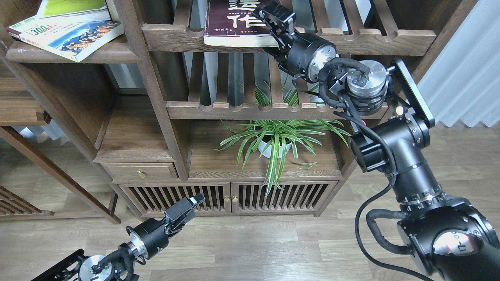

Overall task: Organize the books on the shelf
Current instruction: 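Pull the maroon book off the top shelf and lower it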

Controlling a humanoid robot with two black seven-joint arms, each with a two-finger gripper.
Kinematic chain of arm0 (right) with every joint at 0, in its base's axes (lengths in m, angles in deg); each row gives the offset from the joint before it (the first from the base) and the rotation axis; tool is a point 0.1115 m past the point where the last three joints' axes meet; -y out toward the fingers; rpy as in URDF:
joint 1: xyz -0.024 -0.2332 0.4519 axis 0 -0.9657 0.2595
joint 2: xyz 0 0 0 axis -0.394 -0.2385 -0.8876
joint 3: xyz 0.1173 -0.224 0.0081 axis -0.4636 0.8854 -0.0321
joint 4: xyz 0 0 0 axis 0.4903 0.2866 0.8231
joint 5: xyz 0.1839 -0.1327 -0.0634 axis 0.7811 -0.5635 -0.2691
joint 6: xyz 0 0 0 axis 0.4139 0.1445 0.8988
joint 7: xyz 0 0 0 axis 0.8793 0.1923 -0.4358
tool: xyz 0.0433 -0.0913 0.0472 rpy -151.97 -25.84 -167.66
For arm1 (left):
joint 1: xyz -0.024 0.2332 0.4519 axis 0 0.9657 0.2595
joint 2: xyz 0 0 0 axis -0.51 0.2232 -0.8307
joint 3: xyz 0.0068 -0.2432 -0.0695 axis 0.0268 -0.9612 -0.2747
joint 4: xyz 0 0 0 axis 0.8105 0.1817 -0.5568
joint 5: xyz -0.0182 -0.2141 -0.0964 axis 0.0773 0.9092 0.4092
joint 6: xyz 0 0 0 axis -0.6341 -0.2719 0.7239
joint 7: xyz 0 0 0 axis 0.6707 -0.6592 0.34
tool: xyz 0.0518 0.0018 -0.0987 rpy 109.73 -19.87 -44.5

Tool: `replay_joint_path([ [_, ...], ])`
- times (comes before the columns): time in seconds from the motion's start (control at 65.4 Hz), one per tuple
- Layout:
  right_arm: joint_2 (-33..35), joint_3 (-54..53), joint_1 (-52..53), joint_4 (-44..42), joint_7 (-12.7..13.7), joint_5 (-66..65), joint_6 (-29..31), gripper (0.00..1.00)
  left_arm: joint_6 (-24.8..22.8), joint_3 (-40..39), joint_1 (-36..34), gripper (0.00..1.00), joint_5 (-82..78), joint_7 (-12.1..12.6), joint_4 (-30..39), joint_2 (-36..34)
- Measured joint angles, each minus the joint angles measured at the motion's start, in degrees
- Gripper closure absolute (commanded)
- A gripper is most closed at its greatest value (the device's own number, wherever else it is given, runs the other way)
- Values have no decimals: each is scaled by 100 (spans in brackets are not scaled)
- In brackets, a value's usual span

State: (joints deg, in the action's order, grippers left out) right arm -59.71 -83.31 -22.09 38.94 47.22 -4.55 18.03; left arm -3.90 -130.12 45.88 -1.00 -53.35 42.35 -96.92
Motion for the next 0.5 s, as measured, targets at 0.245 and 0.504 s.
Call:
replay_joint_path([
  [0.245,0,21,-72,11,80,21,633,73,0,0,0,0,0,0,0,-8],
  [0.504,0,-51,-223,4,294,136,1114,96,0,0,0,0,0,0,-4,-25],
])
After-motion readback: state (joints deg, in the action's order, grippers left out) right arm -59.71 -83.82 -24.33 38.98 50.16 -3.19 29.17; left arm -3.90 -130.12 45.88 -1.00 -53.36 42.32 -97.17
